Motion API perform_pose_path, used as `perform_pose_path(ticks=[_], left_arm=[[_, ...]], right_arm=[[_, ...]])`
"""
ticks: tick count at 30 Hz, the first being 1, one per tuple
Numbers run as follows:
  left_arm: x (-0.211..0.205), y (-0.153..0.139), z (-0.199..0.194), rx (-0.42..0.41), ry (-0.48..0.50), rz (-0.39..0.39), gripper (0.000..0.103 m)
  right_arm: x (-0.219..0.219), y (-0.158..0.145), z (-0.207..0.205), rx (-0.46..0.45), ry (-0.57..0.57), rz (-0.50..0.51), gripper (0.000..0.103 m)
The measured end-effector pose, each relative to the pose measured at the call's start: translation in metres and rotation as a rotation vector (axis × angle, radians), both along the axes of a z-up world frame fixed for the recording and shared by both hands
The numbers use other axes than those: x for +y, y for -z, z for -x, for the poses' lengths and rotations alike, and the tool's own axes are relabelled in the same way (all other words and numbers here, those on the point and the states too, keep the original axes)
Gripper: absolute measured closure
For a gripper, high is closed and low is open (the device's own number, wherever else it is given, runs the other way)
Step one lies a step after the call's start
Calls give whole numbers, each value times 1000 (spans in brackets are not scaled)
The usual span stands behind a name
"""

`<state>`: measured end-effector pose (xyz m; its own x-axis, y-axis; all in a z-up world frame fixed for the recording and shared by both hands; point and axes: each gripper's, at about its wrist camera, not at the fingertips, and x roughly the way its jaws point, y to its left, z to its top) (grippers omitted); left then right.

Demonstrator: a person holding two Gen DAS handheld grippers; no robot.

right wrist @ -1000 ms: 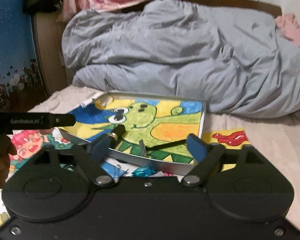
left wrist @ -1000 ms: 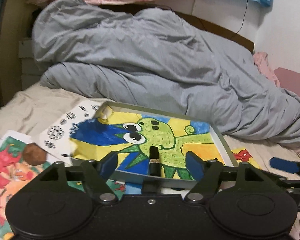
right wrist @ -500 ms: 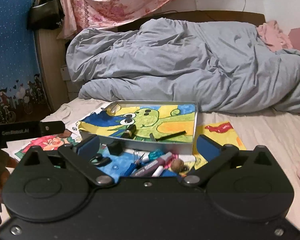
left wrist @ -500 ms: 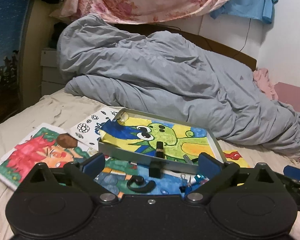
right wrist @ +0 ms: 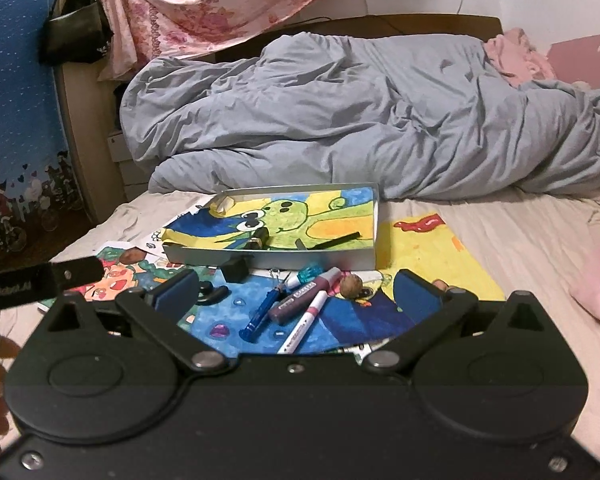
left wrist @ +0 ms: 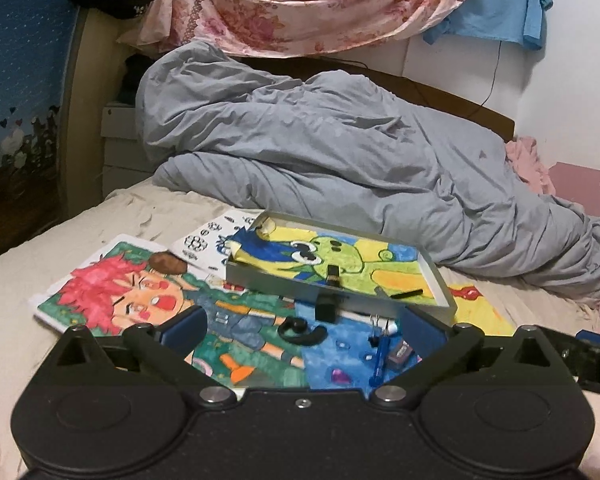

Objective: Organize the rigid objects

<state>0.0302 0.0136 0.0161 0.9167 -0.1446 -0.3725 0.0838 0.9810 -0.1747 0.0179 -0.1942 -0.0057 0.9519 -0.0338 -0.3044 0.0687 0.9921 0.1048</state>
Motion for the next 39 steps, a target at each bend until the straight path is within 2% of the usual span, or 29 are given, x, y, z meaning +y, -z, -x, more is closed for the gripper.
perform_pose_path(ticks=[7, 23, 39], left_arm=[[-1, 6, 13, 12, -3, -18, 1], [-1, 21, 10, 64, -21, -75, 1], [1, 32, 0, 107, -36, -78, 1]], right_arm=[[6, 5, 10, 20, 10, 12, 0], [5, 9, 8, 55, 23, 18, 0], [-1, 12, 6, 87, 36, 11, 0]])
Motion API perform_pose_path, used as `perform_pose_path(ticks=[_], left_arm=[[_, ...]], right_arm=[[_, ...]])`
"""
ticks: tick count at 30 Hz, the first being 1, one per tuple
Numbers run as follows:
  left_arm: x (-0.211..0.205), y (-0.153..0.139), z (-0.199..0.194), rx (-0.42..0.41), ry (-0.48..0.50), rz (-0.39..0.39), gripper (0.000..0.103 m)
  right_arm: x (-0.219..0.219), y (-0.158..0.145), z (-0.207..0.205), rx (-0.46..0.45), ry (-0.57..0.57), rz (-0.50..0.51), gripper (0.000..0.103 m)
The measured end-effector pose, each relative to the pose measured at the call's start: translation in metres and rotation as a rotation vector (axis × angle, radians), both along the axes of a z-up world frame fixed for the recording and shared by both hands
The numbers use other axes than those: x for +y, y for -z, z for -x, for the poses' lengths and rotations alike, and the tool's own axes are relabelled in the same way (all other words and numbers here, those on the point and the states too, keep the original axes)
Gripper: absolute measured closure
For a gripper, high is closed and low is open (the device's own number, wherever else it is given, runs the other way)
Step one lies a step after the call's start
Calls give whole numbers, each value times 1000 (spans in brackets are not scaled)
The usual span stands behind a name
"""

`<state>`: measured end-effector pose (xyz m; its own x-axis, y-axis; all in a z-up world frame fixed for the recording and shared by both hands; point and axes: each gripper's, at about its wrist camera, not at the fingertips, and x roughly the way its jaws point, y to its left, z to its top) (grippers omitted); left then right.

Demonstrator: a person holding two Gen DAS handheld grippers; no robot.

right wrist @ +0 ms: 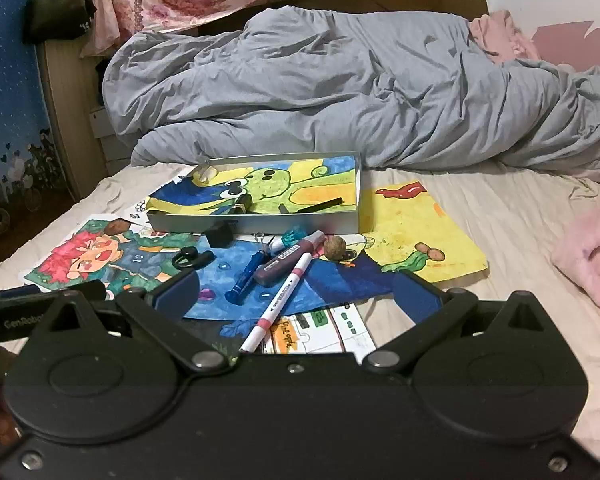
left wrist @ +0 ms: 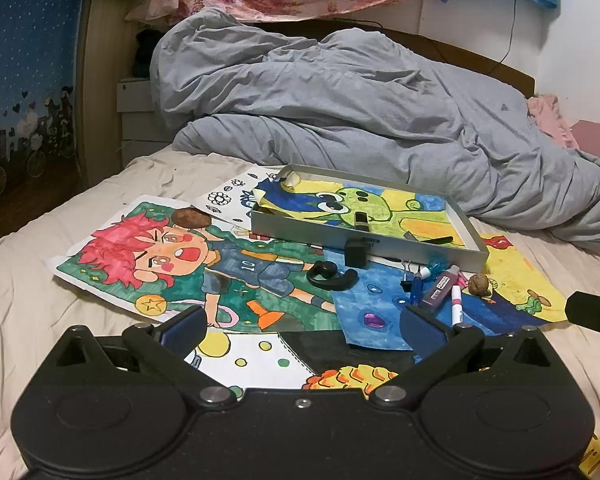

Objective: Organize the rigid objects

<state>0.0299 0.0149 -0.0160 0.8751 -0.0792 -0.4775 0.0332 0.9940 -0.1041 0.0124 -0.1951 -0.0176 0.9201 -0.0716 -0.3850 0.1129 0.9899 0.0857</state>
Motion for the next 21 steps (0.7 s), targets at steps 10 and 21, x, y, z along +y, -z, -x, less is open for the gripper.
perform_pose_path(ticks=[10, 21], left_arm=[[-1, 0, 0, -2, 1, 4, 1], [-3, 0, 0, -2, 3, 1, 1]], right_arm=[[0, 1, -1, 13, -4, 2, 0], [-1, 2, -2, 20, -8, 3, 0]])
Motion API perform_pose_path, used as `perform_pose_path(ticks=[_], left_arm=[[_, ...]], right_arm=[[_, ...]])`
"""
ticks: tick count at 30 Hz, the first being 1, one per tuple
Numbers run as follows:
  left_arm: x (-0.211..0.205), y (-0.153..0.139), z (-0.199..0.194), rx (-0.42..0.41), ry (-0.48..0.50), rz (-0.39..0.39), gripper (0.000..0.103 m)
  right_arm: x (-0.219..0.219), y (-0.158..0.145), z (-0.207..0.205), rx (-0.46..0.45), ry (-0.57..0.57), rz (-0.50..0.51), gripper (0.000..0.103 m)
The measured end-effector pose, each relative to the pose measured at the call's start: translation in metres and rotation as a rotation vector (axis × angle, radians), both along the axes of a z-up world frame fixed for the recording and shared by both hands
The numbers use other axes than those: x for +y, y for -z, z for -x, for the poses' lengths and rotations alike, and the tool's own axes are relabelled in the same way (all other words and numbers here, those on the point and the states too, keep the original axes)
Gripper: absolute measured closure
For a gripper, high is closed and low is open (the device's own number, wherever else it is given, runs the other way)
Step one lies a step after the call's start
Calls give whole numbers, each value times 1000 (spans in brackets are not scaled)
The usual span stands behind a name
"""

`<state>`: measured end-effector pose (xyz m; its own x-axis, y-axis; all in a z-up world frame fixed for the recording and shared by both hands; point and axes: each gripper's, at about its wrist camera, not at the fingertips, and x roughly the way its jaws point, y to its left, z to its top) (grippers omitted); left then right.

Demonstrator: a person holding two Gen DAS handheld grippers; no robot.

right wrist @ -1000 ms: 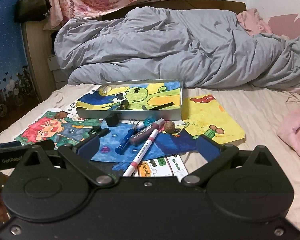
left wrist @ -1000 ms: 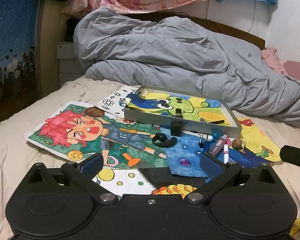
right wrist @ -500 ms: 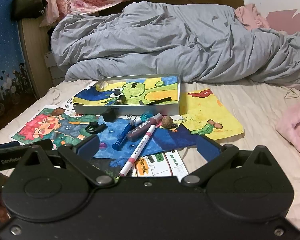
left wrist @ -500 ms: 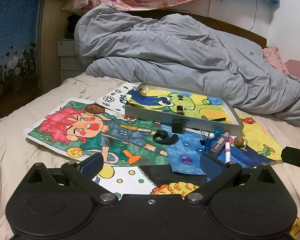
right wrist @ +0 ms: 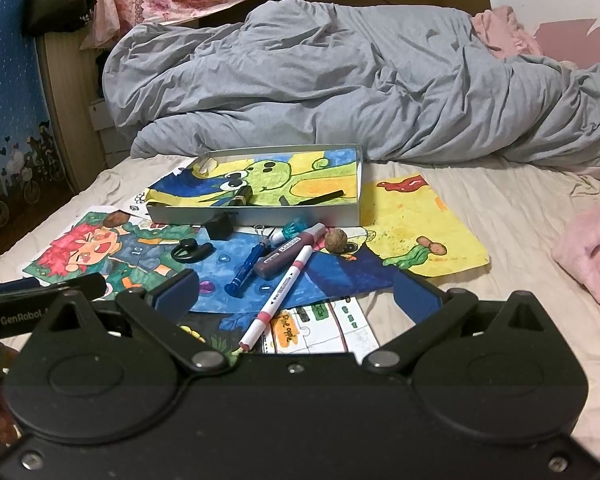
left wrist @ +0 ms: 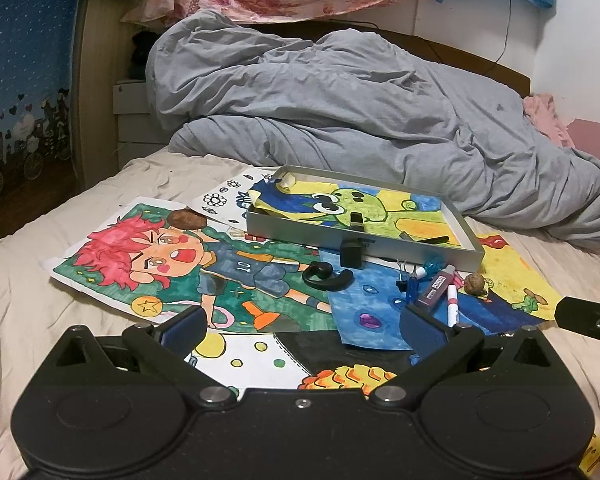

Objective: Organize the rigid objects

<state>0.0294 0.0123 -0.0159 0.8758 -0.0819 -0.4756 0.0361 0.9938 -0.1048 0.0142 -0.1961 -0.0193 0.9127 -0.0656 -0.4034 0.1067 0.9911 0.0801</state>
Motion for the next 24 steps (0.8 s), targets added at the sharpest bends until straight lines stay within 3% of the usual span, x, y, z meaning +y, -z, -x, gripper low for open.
perform_pose_path(ticks=[24], left_arm=[[-5, 0, 1, 2, 3, 6, 1]], right_arm=[[-3, 4, -2, 29, -4, -4, 0]])
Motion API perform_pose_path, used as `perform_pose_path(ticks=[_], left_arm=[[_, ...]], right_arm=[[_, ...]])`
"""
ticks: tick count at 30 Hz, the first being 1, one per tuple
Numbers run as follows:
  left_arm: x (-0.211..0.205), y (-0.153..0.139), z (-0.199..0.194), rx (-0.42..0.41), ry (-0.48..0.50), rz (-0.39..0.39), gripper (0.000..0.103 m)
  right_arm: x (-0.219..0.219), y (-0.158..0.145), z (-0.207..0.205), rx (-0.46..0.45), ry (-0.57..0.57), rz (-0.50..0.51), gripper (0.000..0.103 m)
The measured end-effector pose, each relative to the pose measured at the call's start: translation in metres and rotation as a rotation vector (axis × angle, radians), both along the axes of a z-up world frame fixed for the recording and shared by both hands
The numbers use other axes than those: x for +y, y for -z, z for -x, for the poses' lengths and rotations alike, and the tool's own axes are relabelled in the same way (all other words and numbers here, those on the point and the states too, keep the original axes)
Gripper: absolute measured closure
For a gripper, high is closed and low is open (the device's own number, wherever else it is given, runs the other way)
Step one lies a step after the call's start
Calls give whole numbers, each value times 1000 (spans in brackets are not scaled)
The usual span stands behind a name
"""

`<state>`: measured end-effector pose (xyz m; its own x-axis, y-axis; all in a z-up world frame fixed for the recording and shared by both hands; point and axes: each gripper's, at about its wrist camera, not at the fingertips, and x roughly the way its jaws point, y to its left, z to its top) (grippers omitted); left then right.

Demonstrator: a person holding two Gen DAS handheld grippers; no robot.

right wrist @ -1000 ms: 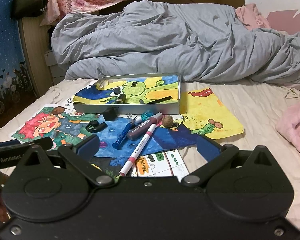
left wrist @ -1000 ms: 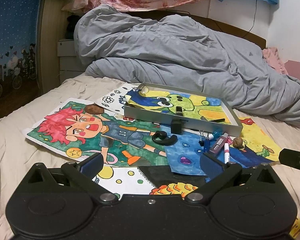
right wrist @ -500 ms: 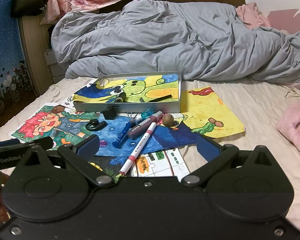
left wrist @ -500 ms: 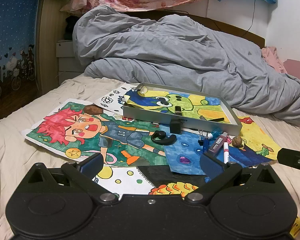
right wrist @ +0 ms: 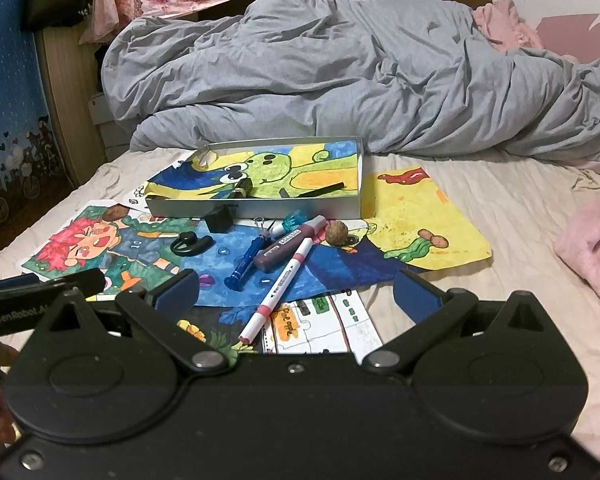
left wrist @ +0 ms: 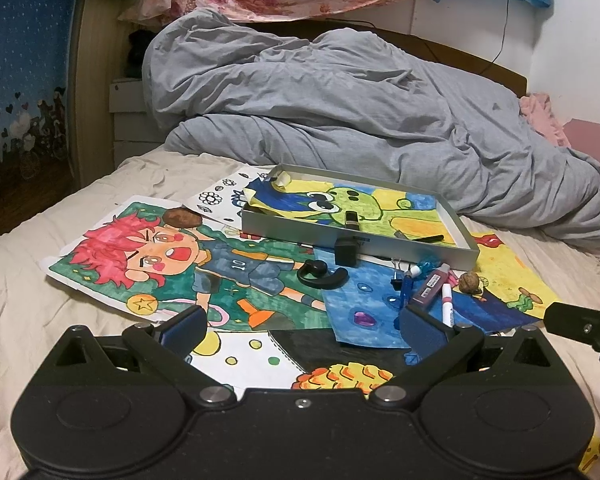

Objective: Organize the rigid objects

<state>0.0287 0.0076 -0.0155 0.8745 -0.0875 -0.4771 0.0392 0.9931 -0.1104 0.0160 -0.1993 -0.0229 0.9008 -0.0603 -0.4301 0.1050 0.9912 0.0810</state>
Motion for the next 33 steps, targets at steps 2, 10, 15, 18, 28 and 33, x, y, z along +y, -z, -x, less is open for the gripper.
perform_pose_path(ticks=[2, 10, 15, 18, 28, 33], left_arm=[[-2, 0, -1, 3, 0, 1, 1], [-3, 0, -1, 12, 7, 20, 1], [-2, 0, -3, 9, 17, 24, 1], [-4, 0, -5, 12, 27, 25, 1], [-7, 5, -37, 40, 93, -26, 1], [-8, 11, -72, 74, 178, 21, 1]], right_arm=[[-1, 0, -1, 11, 4, -1, 0], [-3, 3, -5, 54, 10, -21, 0], [-2, 4, -10, 81, 3, -17, 0], [-1, 6, -14, 102, 2, -17, 0], [-2, 8, -45, 172, -18, 71, 0], [-3, 9, -73, 193, -72, 120, 1]])
